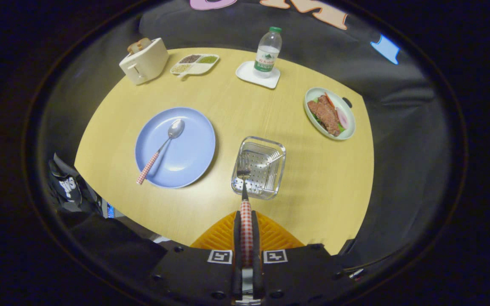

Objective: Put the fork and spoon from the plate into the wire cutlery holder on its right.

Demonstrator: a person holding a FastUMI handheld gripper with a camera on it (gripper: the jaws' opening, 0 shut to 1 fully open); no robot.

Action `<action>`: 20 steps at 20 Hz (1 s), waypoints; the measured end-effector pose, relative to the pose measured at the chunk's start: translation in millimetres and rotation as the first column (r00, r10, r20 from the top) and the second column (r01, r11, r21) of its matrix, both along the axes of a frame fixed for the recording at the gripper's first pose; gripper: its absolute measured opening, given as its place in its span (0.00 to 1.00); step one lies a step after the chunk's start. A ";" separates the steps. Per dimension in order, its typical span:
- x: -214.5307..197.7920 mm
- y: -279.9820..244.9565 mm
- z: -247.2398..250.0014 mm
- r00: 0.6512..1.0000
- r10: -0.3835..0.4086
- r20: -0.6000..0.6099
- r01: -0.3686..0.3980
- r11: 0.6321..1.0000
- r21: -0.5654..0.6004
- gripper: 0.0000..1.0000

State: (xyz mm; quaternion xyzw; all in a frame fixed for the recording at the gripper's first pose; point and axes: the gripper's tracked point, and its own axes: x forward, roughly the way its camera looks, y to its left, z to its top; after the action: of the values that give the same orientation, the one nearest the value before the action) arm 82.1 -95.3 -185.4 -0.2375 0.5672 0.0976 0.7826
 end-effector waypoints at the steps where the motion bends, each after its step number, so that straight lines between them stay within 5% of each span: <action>1: 3.7 -0.9 -3.6 1.000 -0.012 -0.024 0.012 1.000 -0.005 0.12; 5: 6.6 0.5 -1.6 0.992 -0.080 -0.102 0.083 0.996 0.025 0.12; 20: 20.3 -21.5 -13.9 0.960 -0.130 -0.247 0.115 0.991 -0.075 0.12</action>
State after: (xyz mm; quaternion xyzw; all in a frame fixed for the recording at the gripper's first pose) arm 102.5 -116.8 -199.2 -0.2111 0.6781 0.0614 0.7013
